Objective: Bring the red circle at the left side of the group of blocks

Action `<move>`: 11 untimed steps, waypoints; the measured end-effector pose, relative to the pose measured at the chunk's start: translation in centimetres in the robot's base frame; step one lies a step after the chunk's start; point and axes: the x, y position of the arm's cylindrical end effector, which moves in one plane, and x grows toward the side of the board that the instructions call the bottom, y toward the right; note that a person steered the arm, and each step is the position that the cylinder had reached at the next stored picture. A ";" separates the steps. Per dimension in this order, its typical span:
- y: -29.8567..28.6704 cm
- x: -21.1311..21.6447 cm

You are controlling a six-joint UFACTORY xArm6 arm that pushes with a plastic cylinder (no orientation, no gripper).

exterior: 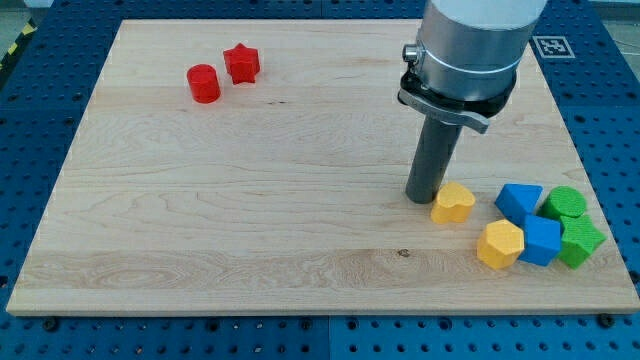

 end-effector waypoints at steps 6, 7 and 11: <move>2.6 1.1; 2.6 1.1; 2.2 1.2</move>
